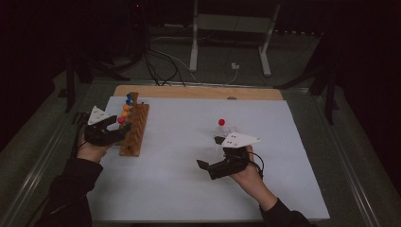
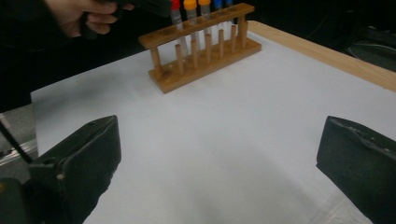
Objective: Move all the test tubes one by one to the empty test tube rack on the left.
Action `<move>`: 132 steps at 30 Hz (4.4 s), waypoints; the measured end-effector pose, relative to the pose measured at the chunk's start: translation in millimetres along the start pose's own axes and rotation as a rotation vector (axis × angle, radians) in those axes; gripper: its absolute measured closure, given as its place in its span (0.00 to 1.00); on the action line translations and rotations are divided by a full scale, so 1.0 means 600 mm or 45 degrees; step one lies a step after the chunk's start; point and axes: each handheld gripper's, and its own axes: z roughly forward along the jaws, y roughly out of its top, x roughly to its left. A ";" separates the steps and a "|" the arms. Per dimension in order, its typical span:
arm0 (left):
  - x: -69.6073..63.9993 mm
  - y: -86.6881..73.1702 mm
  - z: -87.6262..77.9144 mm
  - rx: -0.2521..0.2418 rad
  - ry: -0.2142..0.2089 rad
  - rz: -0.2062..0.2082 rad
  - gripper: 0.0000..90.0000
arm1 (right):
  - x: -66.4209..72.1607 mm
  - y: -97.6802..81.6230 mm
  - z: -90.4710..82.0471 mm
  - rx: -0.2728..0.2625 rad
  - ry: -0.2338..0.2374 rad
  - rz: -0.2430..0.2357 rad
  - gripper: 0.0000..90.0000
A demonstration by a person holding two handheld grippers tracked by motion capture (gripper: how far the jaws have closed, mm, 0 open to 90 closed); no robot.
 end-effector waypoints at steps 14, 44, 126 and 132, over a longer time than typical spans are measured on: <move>-0.088 -0.004 -0.038 -0.087 -0.327 0.052 0.02 | -0.063 0.002 -0.021 -0.011 -0.164 0.037 0.00; -0.166 -0.021 -0.018 -0.028 -0.526 0.172 0.02 | -0.181 -0.037 0.053 0.160 -0.285 0.097 0.61; -0.287 0.043 0.054 -0.098 -0.770 0.364 0.79 | -0.001 -0.015 0.057 0.191 0.082 -0.098 0.83; -0.276 0.053 0.046 -0.112 -0.737 0.361 0.80 | -0.002 -0.011 0.050 0.158 0.080 -0.089 0.67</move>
